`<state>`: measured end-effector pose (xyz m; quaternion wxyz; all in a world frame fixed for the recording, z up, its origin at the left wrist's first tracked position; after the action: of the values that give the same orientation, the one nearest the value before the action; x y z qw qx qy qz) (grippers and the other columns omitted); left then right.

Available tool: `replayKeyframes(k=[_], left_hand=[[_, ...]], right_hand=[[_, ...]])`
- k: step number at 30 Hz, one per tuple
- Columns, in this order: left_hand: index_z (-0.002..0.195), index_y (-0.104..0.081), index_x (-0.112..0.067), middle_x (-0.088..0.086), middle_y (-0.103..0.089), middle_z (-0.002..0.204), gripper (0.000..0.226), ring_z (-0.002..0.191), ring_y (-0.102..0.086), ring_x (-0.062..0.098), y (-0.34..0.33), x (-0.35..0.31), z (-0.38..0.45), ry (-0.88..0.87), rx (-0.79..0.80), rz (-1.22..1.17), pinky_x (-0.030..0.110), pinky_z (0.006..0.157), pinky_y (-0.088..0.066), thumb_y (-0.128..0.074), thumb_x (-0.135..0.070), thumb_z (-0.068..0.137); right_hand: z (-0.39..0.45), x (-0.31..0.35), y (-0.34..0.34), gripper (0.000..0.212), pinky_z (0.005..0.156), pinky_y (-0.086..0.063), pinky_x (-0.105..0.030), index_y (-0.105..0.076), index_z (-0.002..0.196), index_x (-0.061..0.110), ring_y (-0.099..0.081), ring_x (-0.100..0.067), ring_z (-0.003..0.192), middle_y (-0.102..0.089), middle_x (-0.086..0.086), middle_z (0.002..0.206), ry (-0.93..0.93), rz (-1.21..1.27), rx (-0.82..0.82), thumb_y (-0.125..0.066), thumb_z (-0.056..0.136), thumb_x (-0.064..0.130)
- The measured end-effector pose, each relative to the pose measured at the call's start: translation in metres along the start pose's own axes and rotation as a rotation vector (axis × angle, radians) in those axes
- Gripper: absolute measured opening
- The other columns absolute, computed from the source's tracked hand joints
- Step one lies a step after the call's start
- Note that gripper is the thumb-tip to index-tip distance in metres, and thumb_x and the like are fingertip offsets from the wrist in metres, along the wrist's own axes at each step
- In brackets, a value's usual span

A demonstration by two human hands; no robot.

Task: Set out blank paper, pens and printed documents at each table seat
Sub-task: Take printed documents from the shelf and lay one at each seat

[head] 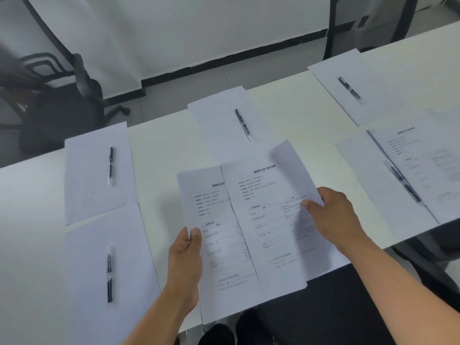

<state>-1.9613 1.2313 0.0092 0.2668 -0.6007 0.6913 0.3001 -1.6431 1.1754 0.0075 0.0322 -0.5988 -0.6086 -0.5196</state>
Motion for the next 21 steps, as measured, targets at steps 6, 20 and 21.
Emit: replayKeyframes(k=[6, 20, 21], left_hand=[[0.117, -0.076, -0.026, -0.013, -0.082, 0.116, 0.029, 0.117, -0.072, 0.018, 0.03, 0.003, 0.008, -0.005, -0.112, 0.054, 0.036, 0.096, -0.056, -0.049, -0.034, 0.117], [0.122, -0.075, -0.029, -0.014, -0.078, 0.125, 0.026, 0.128, -0.067, 0.021, 0.052, 0.0, 0.02, 0.023, -0.197, 0.102, 0.049, 0.12, -0.047, -0.052, -0.04, 0.115], [0.124, -0.075, -0.03, -0.015, -0.078, 0.126, 0.026, 0.129, -0.066, 0.019, 0.051, 0.0, 0.02, 0.027, -0.194, 0.09, 0.049, 0.121, -0.046, -0.052, -0.04, 0.115]], right_hand=[[0.013, -0.017, 0.021, 0.026, 0.059, -0.039, -0.029, -0.054, 0.084, 0.009, -0.054, -0.016, 0.07, -0.061, -0.002, 0.084, -0.022, -0.078, -0.079, -0.057, 0.108, 0.016], [0.047, -0.061, 0.035, 0.022, 0.074, -0.043, -0.036, -0.051, 0.09, 0.009, -0.055, -0.027, 0.081, -0.056, -0.003, 0.088, -0.067, -0.215, -0.146, -0.059, 0.108, 0.018], [0.049, -0.061, 0.036, 0.022, 0.074, -0.044, -0.037, -0.052, 0.09, 0.008, -0.056, -0.028, 0.081, -0.057, -0.004, 0.088, -0.062, -0.224, -0.149, -0.059, 0.108, 0.018]])
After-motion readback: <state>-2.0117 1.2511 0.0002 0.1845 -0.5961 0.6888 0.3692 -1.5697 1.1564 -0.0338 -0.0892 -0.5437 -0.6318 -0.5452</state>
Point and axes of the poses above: each hand's wrist, its own z-axis towards the middle knuckle, its own y-axis out of the back of the hand, x = y × z, the point moved 3 cm from there along z, towards the middle knuckle
